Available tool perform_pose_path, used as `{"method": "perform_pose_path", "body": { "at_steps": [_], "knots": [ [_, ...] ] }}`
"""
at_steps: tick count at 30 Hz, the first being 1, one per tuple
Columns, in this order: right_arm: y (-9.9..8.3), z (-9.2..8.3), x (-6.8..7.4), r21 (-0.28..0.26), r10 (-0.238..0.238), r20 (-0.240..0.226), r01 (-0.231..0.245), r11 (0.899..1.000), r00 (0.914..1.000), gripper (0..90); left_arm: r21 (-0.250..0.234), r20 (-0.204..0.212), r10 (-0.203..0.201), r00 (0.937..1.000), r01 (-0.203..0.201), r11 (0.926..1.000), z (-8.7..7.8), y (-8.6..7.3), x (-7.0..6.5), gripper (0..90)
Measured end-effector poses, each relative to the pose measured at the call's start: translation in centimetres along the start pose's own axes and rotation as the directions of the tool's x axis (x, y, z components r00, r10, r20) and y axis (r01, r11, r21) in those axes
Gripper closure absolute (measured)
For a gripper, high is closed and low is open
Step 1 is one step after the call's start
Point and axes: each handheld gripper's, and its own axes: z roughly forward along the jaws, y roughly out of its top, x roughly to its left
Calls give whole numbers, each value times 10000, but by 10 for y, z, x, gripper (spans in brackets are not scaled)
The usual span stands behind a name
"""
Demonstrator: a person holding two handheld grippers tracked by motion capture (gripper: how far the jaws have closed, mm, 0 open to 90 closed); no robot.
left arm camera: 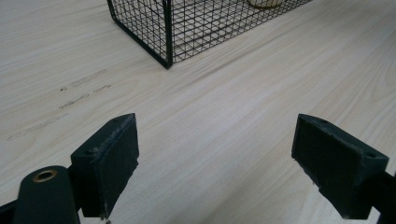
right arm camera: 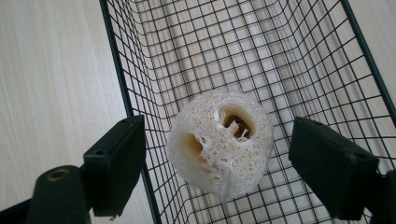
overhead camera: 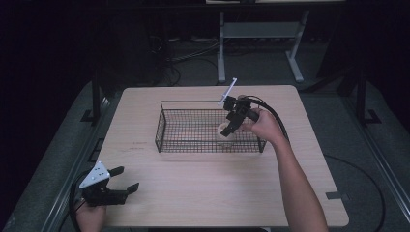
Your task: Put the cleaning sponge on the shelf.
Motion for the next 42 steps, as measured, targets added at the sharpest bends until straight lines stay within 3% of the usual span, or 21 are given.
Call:
{"method": "perform_pose_path", "body": {
  "at_steps": [10, 18, 25, 34, 42],
  "knots": [
    [-2, -13, 6, -174, 25, 155, -22, 9998, 9999, 172, -72, -16, -32, 10000, 32, 10000, -1, 0, 0, 137],
    [-9, -24, 10, -646, 122, 42, -119, 9978, 9999, 157, -35, -6, -28, 10000, 28, 10000, 1, 0, -1, 137],
    [-18, -28, 10, -701, 458, -172, -469, 9964, 9988, 155, -6, -15, -13, 10000, 13, 10000, 1, 0, -1, 137],
    [-18, -33, 15, -637, 527, -404, -552, 9964, 9978, 146, 20, -36, -10, 10000, 10, 10000, 0, 0, 0, 137],
    [-21, -40, 24, -828, 74, -283, -98, 9965, 9996, 146, 30, -11, 5, 10000, -5, 10000, 1, 0, -1, 137]
  ]
}}
